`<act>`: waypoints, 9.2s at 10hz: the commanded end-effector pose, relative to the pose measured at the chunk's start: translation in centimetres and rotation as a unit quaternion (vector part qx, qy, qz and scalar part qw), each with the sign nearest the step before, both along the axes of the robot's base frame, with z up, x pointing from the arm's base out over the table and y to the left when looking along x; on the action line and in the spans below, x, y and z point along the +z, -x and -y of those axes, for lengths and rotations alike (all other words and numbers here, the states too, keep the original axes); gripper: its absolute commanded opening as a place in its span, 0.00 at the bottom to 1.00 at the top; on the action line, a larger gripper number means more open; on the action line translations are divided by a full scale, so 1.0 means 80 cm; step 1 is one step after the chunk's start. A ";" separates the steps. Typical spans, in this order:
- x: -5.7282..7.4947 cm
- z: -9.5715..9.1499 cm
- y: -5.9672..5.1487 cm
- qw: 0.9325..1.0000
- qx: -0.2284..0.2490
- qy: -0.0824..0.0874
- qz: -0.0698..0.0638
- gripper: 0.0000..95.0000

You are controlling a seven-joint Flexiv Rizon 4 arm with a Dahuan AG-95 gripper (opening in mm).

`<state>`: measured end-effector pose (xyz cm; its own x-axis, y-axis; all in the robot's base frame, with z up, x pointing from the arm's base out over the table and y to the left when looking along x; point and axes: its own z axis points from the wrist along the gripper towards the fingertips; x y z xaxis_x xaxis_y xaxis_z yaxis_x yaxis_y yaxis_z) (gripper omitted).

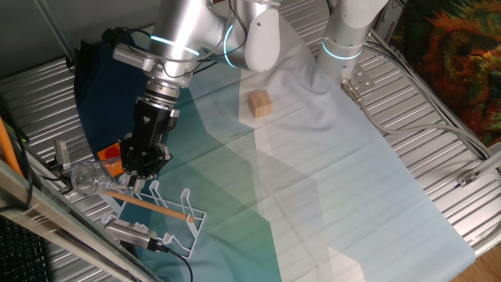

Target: Put the cup on the cup rack

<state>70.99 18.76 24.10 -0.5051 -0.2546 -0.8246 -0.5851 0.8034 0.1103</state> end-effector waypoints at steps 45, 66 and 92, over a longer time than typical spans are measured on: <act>-0.053 0.010 -0.003 0.997 -0.028 0.010 0.074 0.00; -0.055 0.010 -0.003 0.995 -0.039 0.018 0.089 0.20; -0.013 0.046 0.046 0.956 -0.018 0.209 -0.205 0.40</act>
